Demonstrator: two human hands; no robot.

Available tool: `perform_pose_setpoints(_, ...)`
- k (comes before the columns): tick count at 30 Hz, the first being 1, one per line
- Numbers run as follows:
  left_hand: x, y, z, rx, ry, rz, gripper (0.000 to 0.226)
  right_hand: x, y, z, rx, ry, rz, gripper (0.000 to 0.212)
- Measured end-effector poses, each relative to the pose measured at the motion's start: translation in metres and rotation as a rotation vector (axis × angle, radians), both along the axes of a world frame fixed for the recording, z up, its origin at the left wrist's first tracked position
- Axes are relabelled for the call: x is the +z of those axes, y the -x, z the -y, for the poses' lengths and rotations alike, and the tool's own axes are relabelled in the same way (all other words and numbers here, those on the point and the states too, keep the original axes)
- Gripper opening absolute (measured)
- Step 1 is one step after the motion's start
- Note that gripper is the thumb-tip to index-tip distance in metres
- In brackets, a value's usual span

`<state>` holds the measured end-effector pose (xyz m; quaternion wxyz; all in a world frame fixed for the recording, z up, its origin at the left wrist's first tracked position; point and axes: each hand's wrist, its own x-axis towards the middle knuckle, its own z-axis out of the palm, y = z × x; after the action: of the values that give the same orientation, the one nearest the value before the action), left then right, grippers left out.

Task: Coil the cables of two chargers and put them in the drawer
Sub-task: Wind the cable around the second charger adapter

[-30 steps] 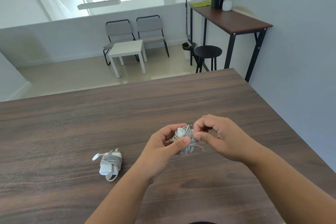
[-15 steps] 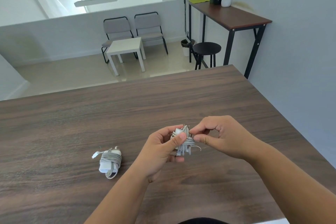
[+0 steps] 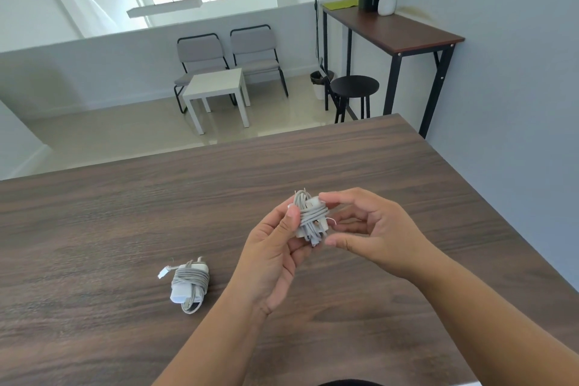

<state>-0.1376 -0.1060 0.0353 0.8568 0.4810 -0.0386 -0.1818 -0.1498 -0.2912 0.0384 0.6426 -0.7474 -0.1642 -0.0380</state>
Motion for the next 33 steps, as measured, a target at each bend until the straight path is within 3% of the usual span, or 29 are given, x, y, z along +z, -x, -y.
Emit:
perform_pose_setpoints(4,0.001,0.000,0.003,0.013,0.038,0.024,0.052,-0.003,0.001,-0.008,-0.041,-0.158,-0.008,0.056)
perform_pose_setpoints(10,0.002,0.000,0.002,-0.014,0.040,0.034,0.062,-0.008,0.002,-0.009,-0.070,-0.109,0.114,0.052)
perform_pose_setpoints(15,0.002,0.003,0.006,-0.029,0.054,-0.004,0.055,-0.012,-0.001,-0.007,-0.270,0.247,0.631,0.036)
perform_pose_setpoints(17,0.000,0.007,0.011,-0.025,0.074,-0.018,0.048,-0.013,-0.004,-0.009,-0.351,0.291,0.736,0.027)
perform_pose_setpoints(21,-0.001,0.011,0.014,-0.031,0.135,-0.044,0.035,-0.009,-0.004,-0.010,-0.320,0.236,0.675,0.026)
perform_pose_setpoints(26,0.000,0.007,0.010,-0.010,0.105,-0.044,0.042,-0.003,0.003,0.000,-0.076,0.202,0.424,0.055)
perform_pose_setpoints(33,-0.002,0.009,0.010,-0.062,0.119,-0.077,0.043,-0.004,0.005,0.002,-0.076,0.157,0.432,0.053)
